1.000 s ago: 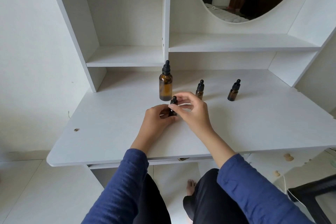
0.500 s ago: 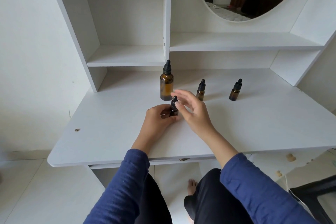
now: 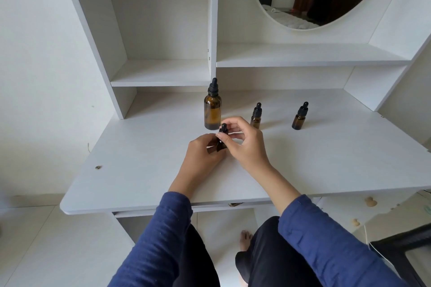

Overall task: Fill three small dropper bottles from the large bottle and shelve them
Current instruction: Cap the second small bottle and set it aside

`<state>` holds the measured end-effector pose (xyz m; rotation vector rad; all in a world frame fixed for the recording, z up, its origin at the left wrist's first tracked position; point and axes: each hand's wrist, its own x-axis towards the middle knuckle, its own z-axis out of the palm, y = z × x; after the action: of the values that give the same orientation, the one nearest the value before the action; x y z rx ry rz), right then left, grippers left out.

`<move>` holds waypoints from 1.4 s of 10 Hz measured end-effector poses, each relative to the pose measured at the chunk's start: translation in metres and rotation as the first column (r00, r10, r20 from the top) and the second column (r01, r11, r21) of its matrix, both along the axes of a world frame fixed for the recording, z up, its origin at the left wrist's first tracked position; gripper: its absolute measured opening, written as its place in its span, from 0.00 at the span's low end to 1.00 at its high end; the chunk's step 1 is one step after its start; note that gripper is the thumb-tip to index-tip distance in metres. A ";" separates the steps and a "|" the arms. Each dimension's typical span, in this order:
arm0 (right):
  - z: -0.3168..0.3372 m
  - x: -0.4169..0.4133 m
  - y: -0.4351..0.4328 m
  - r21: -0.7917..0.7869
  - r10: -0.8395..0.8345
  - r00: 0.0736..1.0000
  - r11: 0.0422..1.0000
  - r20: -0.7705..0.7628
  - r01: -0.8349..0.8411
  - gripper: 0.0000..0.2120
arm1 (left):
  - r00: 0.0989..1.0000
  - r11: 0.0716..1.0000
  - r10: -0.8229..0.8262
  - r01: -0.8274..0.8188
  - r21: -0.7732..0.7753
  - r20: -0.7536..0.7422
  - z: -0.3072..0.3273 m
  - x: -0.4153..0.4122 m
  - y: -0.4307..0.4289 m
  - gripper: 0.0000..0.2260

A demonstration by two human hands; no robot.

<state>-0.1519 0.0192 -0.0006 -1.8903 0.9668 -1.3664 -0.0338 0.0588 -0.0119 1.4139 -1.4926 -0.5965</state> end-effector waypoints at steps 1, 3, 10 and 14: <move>-0.001 -0.001 0.000 -0.072 -0.057 0.998 0.996 -0.013 0.056 0.09 | 0.978 1.000 -0.007 0.005 0.008 0.208 0.000 -0.001 0.001 0.11; -0.002 -0.019 -0.007 -0.091 -0.184 0.983 0.979 -0.010 0.182 0.08 | 0.826 0.976 0.105 -0.192 0.101 0.554 -0.003 -0.006 0.002 0.19; 0.008 -0.084 -0.068 0.064 -0.471 0.881 0.879 -0.045 0.473 0.16 | 0.746 0.957 0.013 -0.202 0.209 0.666 -0.010 -0.005 -0.003 0.24; 0.024 -0.052 -0.056 -0.269 -0.366 0.930 0.899 -0.022 0.347 0.12 | 0.754 0.962 0.024 -0.196 0.189 0.656 -0.009 -0.004 -0.002 0.24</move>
<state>-0.2042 -0.0364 0.0236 -2.0352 1.2723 -1.7193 -0.0375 0.0566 -0.0214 2.0326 -1.8943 -0.2091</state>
